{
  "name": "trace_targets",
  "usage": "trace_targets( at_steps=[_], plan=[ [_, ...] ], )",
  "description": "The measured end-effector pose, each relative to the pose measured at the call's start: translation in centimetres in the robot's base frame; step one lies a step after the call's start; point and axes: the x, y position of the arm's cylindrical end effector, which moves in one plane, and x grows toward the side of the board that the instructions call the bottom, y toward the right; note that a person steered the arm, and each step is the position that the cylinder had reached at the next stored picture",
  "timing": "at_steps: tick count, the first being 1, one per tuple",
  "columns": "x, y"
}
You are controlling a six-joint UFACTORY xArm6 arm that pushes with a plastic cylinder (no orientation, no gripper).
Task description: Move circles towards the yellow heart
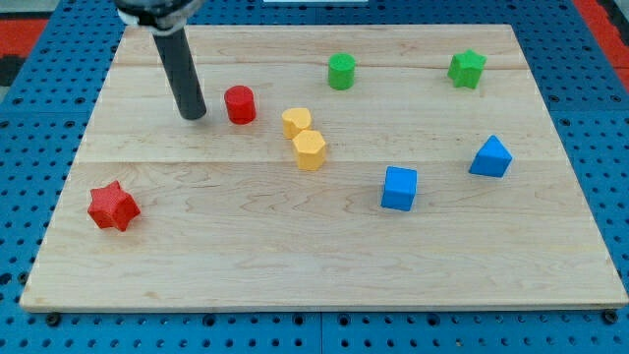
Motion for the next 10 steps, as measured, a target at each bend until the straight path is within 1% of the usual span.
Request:
trace_targets(
  at_steps=[1,2,3,4,5,6,7,8,9,10],
  plan=[
    [-0.9,3.7],
    [-0.4,6.7],
    [-6.5,9.1],
    [-11.7,10.1],
    [-11.1,18.8],
    [-5.7,20.9],
    [-2.9,18.9],
    [-2.9,18.2],
    [-6.3,21.0],
    [-12.1,25.0]
  ],
)
